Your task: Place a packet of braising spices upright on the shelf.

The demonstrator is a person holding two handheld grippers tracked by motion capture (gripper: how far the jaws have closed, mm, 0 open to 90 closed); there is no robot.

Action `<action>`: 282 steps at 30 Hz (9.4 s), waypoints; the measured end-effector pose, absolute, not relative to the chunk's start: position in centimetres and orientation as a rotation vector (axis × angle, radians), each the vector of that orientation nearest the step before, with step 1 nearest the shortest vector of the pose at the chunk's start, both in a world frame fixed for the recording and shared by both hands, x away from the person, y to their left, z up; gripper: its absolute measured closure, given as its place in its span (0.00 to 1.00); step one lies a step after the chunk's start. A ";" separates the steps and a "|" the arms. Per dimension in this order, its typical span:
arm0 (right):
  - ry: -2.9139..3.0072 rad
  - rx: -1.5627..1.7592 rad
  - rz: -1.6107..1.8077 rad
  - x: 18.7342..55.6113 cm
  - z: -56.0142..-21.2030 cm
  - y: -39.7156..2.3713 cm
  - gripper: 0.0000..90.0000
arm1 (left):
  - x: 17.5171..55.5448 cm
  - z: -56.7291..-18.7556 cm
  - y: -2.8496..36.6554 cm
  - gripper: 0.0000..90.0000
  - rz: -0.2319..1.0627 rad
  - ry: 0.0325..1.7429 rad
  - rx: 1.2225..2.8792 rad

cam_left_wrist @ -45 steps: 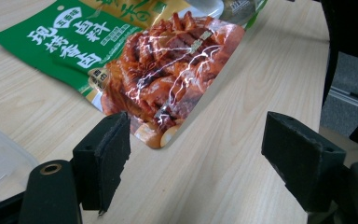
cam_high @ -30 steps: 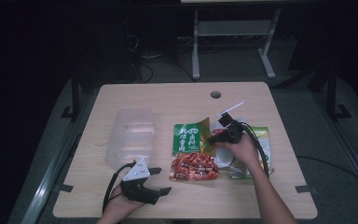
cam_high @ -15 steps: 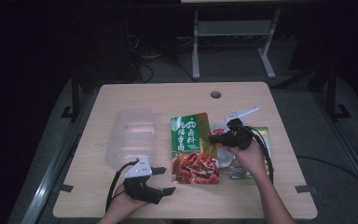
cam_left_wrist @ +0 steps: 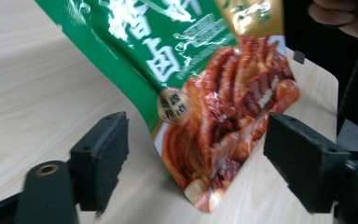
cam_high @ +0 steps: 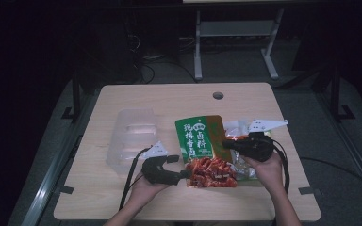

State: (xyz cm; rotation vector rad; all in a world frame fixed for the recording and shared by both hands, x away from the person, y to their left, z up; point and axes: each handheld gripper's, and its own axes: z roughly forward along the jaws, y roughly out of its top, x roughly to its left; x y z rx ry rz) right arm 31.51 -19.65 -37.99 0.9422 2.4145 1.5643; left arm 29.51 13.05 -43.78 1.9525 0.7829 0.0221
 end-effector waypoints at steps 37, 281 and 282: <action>2.529 0.886 1.575 31.6 -38.0 -18.1 0.88 | 30.3 -41.6 12.7 0.96 0.081 0.690 1.967; 2.545 1.049 1.463 43.8 -33.1 -7.9 0.54 | 24.7 -42.9 15.6 0.45 0.209 0.599 2.083; 2.545 1.043 1.465 43.7 -33.1 -8.0 0.54 | 24.7 -42.9 15.6 0.45 0.208 0.600 2.083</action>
